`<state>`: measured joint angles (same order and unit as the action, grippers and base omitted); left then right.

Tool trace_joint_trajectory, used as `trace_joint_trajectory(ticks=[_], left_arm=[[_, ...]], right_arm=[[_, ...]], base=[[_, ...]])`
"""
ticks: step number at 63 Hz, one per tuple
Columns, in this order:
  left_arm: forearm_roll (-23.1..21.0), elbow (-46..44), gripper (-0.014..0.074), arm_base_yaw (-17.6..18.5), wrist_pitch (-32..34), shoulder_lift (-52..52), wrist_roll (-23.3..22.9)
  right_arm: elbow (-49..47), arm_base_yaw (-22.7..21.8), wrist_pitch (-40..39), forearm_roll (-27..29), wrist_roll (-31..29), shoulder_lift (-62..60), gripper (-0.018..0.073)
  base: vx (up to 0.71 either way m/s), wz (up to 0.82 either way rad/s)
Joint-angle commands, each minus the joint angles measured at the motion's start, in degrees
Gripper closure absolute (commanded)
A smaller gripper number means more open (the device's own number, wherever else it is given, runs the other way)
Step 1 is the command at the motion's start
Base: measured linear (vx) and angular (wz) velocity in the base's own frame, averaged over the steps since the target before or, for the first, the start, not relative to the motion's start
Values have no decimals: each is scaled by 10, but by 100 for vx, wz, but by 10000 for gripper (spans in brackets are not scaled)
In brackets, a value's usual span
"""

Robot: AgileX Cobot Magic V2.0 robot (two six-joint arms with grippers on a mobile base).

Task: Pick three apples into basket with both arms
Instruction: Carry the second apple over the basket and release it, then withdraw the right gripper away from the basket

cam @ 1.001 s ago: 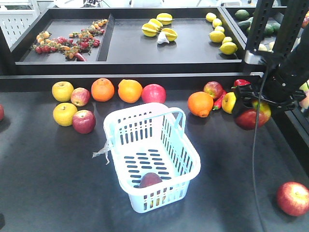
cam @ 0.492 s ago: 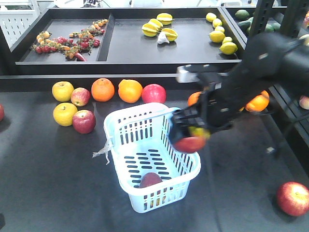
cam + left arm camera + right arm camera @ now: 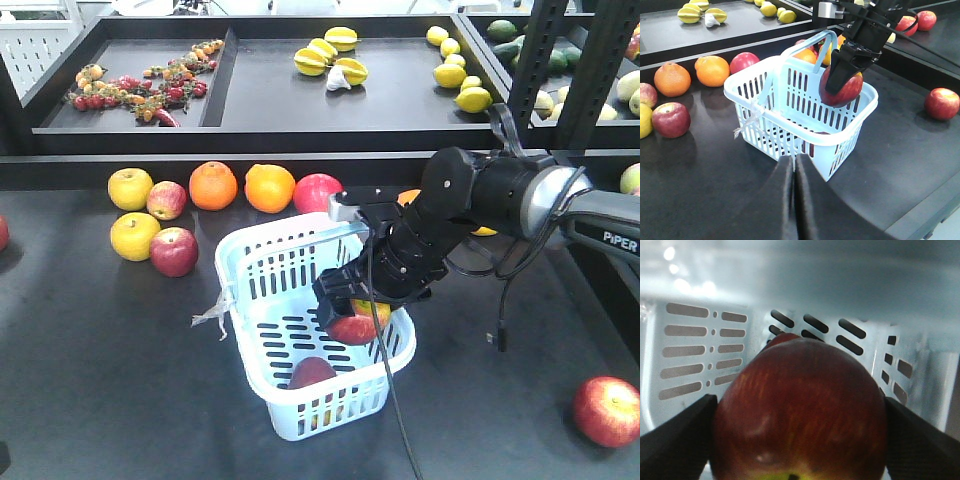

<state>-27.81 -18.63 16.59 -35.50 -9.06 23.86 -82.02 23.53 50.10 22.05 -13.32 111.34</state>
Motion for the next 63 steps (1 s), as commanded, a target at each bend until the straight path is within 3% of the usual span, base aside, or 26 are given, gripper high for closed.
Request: trace_joint_trajectory(ticks=[1, 11, 17, 35, 48, 56, 63], left_arm=[[-16, -15, 604, 1, 35, -8, -6], [-16, -15, 604, 1, 35, -8, -6], [-16, -15, 604, 1, 35, -8, -6], [-16, -15, 604, 1, 35, -8, -6], [-16, -15, 604, 1, 35, -8, -6], [-16, -15, 604, 1, 35, -8, -6], [-16, -15, 604, 1, 35, -8, -6]], right_arm=[[-15, 0, -31, 15, -11, -31, 160], [-15, 0, -40, 15, -11, -31, -79], [-15, 0, -40, 15, -11, -31, -147], [-16, 0, -23, 15, -10, -31, -118], [-16, -1, 31, 6, -6, -52, 46], [-16, -1, 55, -3, -6, -92, 271], [-16, -1, 73, -18, -6, -135, 529]], base=[[0, 0], [0, 0], [0, 0], [0, 0], [0, 0], [0, 0], [0, 0]])
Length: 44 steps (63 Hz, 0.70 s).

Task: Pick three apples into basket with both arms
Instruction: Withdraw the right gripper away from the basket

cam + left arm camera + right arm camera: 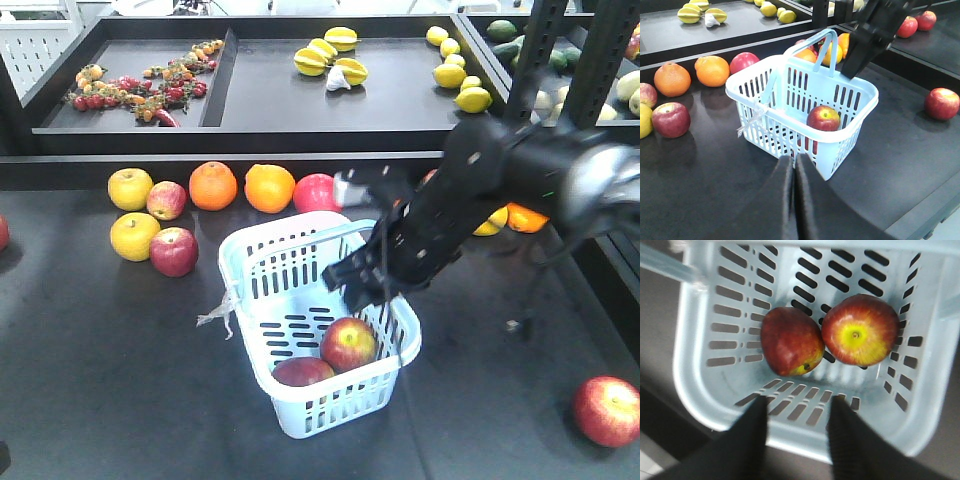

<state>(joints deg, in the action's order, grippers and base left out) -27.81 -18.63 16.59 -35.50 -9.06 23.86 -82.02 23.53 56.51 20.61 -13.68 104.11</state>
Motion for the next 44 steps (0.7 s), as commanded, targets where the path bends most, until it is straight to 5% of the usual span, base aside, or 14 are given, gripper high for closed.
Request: trace_joint_trajectory(ticks=[1, 11, 24, 31, 44], left_arm=[[-16, -15, 604, 1, 35, -8, -6], [-16, -15, 604, 1, 35, -8, -6], [-16, -15, 604, 1, 34, -8, -6], [-16, -15, 604, 1, 32, -8, -6], [-16, -15, 604, 1, 32, -8, -6]], right_arm=[[-16, -1, 11, -5, -2, -68, 558], [-10, -1, 49, -32, 5, -128, 568], [88, -32, 21, -144, 86, -220, 567], [157, -83, -10, -172, 98, -274, 567], [225, -258, -32, -188, 89, -318, 567]], base=[[0, 0], [0, 0], [0, 0], [0, 0], [0, 0]])
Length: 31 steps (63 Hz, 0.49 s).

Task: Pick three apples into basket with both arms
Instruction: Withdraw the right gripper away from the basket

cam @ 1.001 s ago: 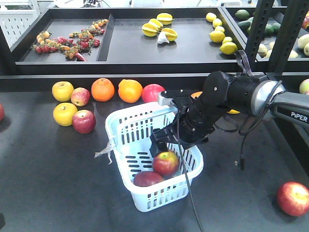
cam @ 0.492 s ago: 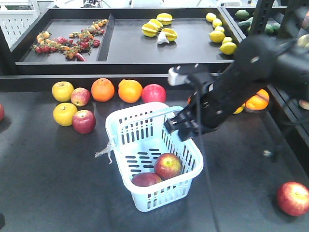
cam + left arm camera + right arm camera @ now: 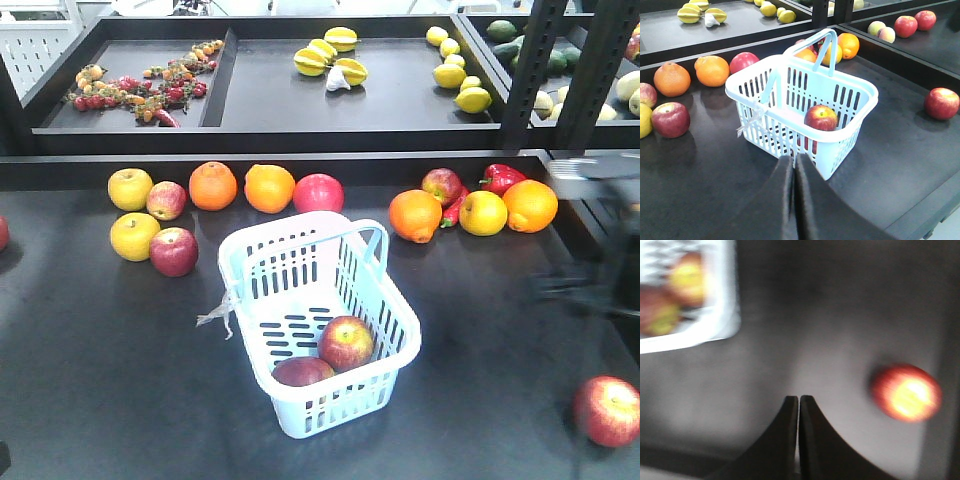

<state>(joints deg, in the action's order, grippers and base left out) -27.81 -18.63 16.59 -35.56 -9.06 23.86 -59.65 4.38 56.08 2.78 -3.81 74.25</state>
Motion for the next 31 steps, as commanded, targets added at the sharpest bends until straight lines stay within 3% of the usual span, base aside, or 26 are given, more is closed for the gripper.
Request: trace_joint_trajectory(ticks=[1, 10, 17, 22, 31], left_arm=[[-16, -15, 604, 1, 33, -8, -6], [-16, -15, 604, 1, 33, -8, -6], [-16, -15, 604, 1, 33, -8, -6], [-16, -15, 604, 1, 33, -8, -6], [-16, -15, 604, 1, 33, -8, -6]], right_arm=[[1, -84, -25, -8, -14, -16, 566], [-1, -163, -21, 28, -75, 8, 545], [-1, -188, -22, 59, -107, 40, 445], [-1, -192, -28, 60, -119, 70, 313], [-1, -192, -45, 40, -115, 122, -3]], base=[[0, 0], [0, 0], [0, 0], [0, 0], [0, 0]])
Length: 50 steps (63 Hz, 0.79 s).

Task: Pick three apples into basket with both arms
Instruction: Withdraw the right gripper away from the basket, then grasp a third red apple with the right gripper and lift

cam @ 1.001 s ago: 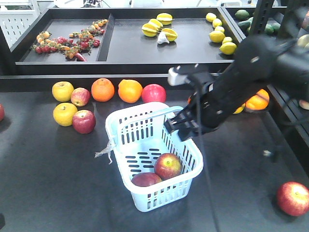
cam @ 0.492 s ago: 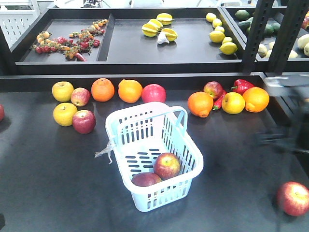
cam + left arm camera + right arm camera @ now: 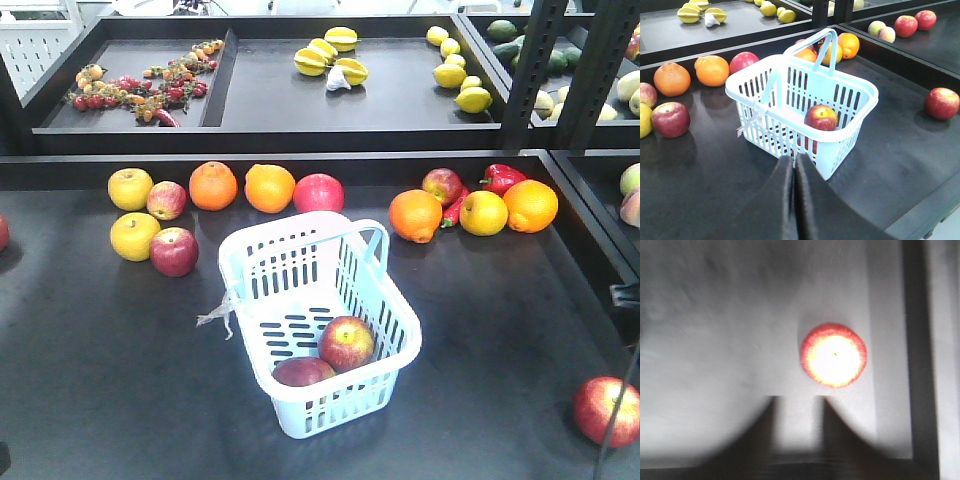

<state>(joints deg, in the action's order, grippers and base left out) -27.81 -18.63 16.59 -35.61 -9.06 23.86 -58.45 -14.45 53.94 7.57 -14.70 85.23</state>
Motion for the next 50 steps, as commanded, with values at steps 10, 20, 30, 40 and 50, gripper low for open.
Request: trace_joint_trajectory(ticks=[10, 20, 30, 40, 50], left_arm=[[-16, -15, 604, 1, 33, -8, -6], [-16, -15, 604, 1, 33, -8, -6], [-16, -15, 603, 1, 33, -8, -6], [-16, -15, 603, 1, 33, -8, -6], [-16, -15, 603, 1, 33, -8, -6]], right_arm=[[-13, -4, -40, -43, 39, 62, -169], [-35, -4, -33, -70, 68, 111, -155], [-79, -4, -8, -76, 76, 160, -138], [-108, -4, -4, -76, 82, 207, -126], [-115, -4, -12, -76, 82, 256, -119]], base=[[0, 0], [0, 0], [0, 0], [0, 0], [0, 0]])
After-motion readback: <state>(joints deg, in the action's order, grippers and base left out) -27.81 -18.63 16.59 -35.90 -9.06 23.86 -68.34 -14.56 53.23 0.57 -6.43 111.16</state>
